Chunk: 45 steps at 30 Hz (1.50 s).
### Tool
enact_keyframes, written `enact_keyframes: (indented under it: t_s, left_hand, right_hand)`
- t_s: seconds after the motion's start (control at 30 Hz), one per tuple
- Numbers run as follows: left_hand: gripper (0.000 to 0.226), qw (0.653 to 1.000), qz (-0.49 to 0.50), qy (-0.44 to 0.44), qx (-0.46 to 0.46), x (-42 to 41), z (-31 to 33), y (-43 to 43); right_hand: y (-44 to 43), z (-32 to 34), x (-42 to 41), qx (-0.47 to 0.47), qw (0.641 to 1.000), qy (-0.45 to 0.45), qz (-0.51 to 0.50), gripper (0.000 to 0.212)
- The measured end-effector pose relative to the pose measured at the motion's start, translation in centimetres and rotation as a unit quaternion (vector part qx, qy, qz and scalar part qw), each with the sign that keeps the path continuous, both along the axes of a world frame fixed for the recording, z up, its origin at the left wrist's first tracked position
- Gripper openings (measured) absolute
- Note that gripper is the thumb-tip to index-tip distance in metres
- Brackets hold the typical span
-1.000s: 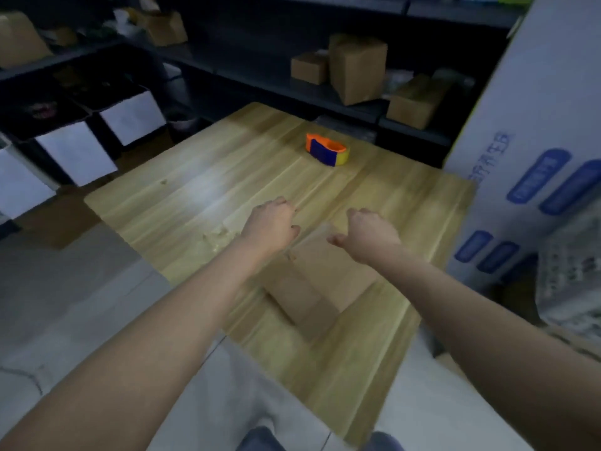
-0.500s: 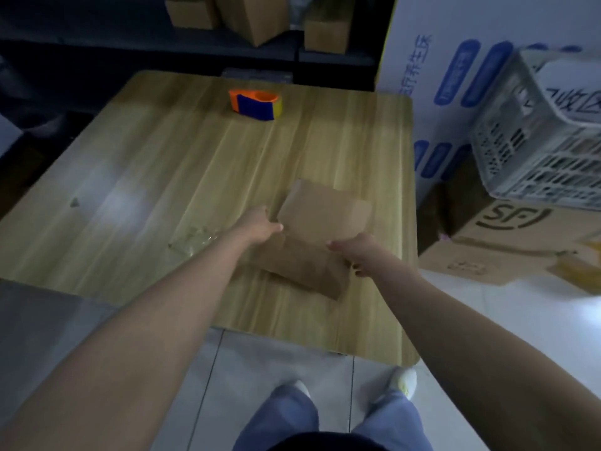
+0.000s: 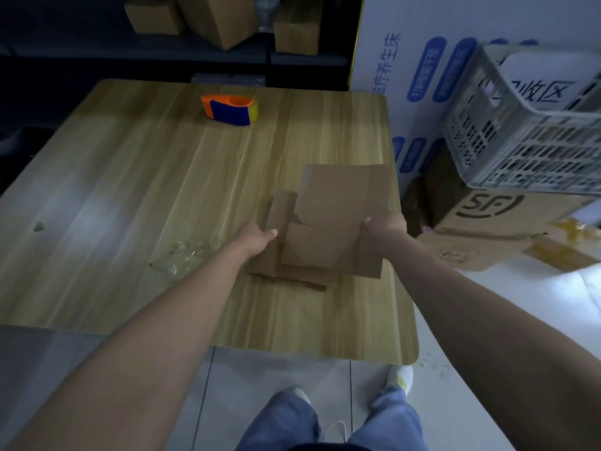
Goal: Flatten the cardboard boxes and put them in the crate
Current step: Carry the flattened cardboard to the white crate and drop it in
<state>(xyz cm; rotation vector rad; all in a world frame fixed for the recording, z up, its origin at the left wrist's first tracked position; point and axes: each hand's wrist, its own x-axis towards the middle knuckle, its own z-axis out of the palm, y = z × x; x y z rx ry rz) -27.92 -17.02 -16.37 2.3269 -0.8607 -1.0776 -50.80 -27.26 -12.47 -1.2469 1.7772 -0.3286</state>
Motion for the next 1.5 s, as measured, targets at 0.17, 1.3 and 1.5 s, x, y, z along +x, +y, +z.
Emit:
enact_keyframes:
  t_s: [0.17,1.3,1.5]
  left_hand:
    - [0.065,0.998,0.049,0.039,0.003,-1.1,-1.0,-1.2]
    - [0.044,0.976,0.103,0.184,-0.044,-1.9,0.7,-3.5]
    - [0.049,0.969,0.133,0.154,-0.14,-3.5,6.9,-5.9]
  right_hand:
    - [-2.4,0.8,-2.9,-0.059,0.995,0.044,-0.069,0.033]
    - [-4.2,2.0,-5.8,-0.099,0.993,-0.022,-0.055,0.027]
    - [-6.5,6.7,-9.3,-0.171,0.984,-0.037,-0.045,0.014]
